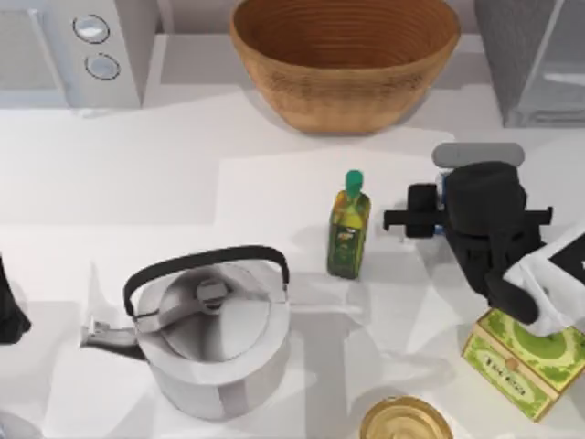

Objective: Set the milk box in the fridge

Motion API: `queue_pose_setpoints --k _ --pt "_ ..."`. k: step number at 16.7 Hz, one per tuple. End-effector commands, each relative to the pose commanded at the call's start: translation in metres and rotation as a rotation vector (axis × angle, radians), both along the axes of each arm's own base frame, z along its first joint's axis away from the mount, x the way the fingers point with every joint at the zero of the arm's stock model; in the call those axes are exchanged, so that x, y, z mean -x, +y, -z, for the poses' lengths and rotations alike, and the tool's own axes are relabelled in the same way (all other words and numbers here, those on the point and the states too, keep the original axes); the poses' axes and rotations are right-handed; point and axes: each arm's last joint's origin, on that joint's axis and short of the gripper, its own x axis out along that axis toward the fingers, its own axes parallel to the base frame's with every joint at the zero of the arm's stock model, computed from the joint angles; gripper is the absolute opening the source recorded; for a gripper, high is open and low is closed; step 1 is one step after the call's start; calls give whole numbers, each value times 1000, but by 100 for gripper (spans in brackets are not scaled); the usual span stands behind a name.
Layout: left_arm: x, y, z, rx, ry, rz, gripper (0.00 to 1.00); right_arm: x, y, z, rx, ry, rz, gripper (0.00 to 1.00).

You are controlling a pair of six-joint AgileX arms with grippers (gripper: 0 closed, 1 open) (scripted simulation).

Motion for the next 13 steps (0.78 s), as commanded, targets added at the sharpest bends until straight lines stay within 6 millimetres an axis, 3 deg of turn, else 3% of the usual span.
queue_pose_setpoints --k 7,13 --pt "0 0 0 0 0 0 100 -2 1 -5 -5 -8 0 0" --pt "0 0 0 0 0 0 100 -8 5 -62 -1 0 -13 0"
